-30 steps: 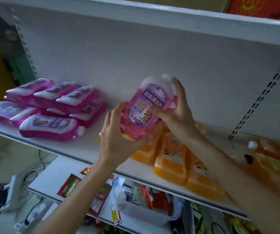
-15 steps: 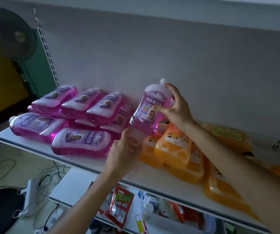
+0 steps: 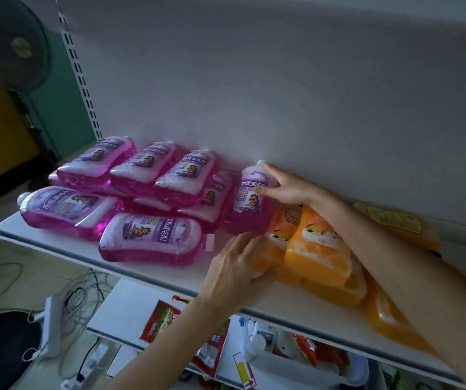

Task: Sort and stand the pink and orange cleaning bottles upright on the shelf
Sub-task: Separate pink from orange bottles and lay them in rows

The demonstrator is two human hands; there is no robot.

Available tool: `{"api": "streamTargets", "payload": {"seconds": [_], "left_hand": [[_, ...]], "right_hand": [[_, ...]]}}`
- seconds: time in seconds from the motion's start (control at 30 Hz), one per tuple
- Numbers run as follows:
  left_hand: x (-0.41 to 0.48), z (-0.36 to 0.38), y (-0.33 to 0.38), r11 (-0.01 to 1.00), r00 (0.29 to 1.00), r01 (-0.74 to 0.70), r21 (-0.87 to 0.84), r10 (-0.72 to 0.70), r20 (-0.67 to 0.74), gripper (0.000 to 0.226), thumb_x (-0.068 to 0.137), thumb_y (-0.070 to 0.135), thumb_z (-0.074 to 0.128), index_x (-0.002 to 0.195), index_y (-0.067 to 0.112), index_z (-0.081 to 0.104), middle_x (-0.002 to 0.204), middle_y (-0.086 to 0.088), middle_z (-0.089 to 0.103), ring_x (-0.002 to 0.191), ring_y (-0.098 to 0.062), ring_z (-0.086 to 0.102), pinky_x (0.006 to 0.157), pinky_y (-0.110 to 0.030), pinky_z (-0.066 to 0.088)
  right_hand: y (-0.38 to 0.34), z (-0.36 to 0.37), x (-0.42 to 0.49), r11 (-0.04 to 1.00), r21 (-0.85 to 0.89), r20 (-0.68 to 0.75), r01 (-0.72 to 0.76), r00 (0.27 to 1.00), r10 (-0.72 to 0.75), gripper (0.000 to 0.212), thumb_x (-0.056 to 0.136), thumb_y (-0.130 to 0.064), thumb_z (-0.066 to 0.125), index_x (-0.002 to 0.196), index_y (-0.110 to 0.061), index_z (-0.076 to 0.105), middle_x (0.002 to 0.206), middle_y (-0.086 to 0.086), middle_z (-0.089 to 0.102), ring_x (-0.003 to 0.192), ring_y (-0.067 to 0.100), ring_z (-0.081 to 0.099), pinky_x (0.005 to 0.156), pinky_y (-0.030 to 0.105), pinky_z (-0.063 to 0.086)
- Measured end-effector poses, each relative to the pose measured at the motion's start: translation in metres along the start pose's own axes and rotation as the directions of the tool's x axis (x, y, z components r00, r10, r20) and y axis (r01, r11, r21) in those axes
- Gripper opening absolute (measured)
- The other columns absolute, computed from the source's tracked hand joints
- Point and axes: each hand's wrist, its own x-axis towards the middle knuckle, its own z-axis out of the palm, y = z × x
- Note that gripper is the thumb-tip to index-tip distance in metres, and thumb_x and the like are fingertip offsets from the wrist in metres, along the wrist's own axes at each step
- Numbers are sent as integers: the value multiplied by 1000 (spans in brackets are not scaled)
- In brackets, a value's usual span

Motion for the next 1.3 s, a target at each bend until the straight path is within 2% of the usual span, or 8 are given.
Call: {"api": "streamTargets", "payload": {"seconds": [0.07, 0.13, 0.33, 0.5, 0.67, 0.93, 1.1, 1.3], "left_hand": [[2, 2, 2, 999, 999, -26, -30, 27, 31, 42, 76, 45, 53, 104, 17, 66, 101, -4, 65, 74, -19, 65, 56, -26, 53], [5, 2, 2, 998, 997, -48, -44, 50, 50, 40, 76, 45, 53, 101, 17, 66, 97, -3, 66, 69, -19, 66, 55, -25, 53], [14, -2, 8, 992, 994, -104, -67, 106, 28, 29, 69, 38, 62, 93, 22, 69, 98, 1, 69, 75, -18, 68, 62, -22, 52], [29, 14, 21, 977, 983, -177, -120, 180, 21, 13, 75, 14, 59, 85, 14, 68, 89, 3, 68, 68, -17, 64, 53, -28, 52], [37, 28, 33, 972, 982, -176, -155, 184, 35, 12, 75, 9, 62, 85, 12, 68, 90, 5, 68, 66, -14, 63, 60, -18, 47], [43, 33, 38, 974, 970, -193, -118, 207, 124, 21, 80, 30, 51, 89, 15, 64, 95, 4, 68, 65, -26, 60, 62, -26, 46], [45, 39, 42, 982, 972, -182, -55, 188, 141, 19, 78, 27, 58, 94, 15, 61, 95, 0, 69, 67, -27, 62, 60, -30, 48], [57, 47, 75, 982, 982, 64, 179, -95, 165, 61, 76, 60, 32, 103, 15, 62, 104, -4, 66, 86, -28, 60, 72, -33, 42]], "right_hand": [[-1, 6, -3, 937, -348, 44, -23, 998, 41, 60, 94, -45, 46, 146, -23, 27, 150, 3, 34, 137, 27, 33, 111, 36, 28], [-4, 12, -8, 850, -526, 41, -21, 998, 50, 51, 96, -48, 40, 141, -25, 36, 147, 5, 40, 133, 30, 37, 109, 41, 31], [-22, -18, -41, 950, -311, -246, -27, 968, -53, 50, 90, -43, 55, 132, -17, 51, 136, 8, 52, 126, 26, 47, 101, 38, 40], [-12, -41, -87, 837, -432, -142, -336, 942, 305, 69, 79, -62, 56, 134, -21, 46, 138, 11, 44, 125, 32, 43, 97, 40, 42], [3, -31, -106, 871, -352, -212, -343, 936, 282, 37, 77, -43, 59, 103, -16, 63, 113, 9, 51, 106, 29, 49, 81, 35, 43], [26, -54, -113, 939, -175, -277, -296, 930, 241, 29, 77, -37, 65, 93, -14, 70, 91, 4, 67, 83, 20, 62, 70, 29, 50], [53, -77, -119, 932, -178, -339, -316, 909, 243, 26, 74, -33, 66, 94, -16, 69, 95, 1, 64, 87, 20, 59, 78, 33, 50], [81, -86, -133, 945, -207, -306, -253, 934, 183, 39, 80, -41, 63, 114, -21, 62, 122, 0, 57, 108, 21, 54, 93, 42, 46]]}}
